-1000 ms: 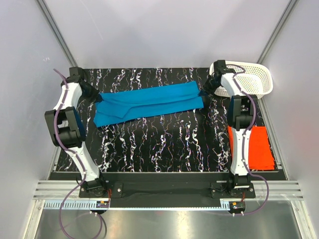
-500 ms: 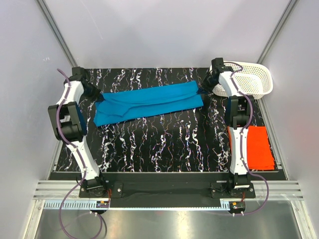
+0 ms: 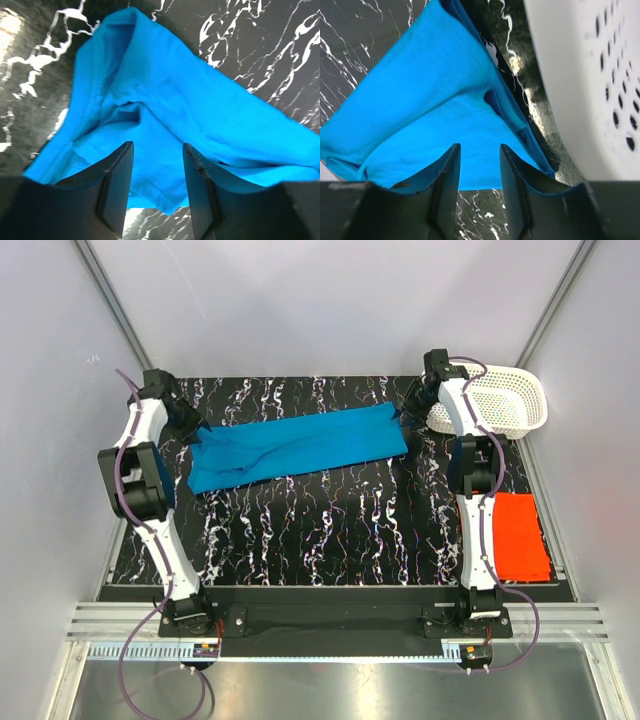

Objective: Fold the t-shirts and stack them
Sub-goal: Fold the tshirt

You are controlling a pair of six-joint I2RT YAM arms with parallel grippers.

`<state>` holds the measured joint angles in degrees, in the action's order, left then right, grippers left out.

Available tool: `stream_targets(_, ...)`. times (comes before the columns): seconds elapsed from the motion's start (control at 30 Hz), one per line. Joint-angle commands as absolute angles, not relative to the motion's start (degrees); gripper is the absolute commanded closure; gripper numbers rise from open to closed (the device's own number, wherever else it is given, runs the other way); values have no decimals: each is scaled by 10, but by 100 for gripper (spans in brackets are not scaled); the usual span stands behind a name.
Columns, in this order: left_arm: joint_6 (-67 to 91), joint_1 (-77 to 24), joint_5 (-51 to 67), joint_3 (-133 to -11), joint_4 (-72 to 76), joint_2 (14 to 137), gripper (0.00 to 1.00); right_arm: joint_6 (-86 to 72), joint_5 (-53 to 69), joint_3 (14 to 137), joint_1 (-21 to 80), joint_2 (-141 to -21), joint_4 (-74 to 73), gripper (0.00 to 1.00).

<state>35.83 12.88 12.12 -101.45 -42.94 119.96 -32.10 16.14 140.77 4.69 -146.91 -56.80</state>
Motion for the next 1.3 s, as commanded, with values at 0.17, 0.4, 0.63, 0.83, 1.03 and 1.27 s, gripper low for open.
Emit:
stream_targets(0.17, 278, 107, 61, -916, -405, 1026, 53, -264, 133, 1345, 88, -1363, -593, 55)
stream_targets(0.4, 297, 105, 121, -753, -354, 969, 62, -273, 134, 1315, 98, -1383, -592, 62)
stream_targets(0.63, 296, 111, 130, -735, -351, 990, 69, -250, 107, 1284, 98, -1385, -587, 82)
stream_targets(0.83, 302, 117, 129, -717, -350, 998, 70, -244, 100, 1268, 98, -1380, -581, 86)
stream_targets(1.03, 302, 127, 128, -708, -349, 1023, 71, -237, 87, 1249, 99, -1378, -578, 87)
stream_targets(1.27, 300, 134, 122, -707, -350, 1034, 71, -227, 69, 1200, 98, -1359, -577, 87)
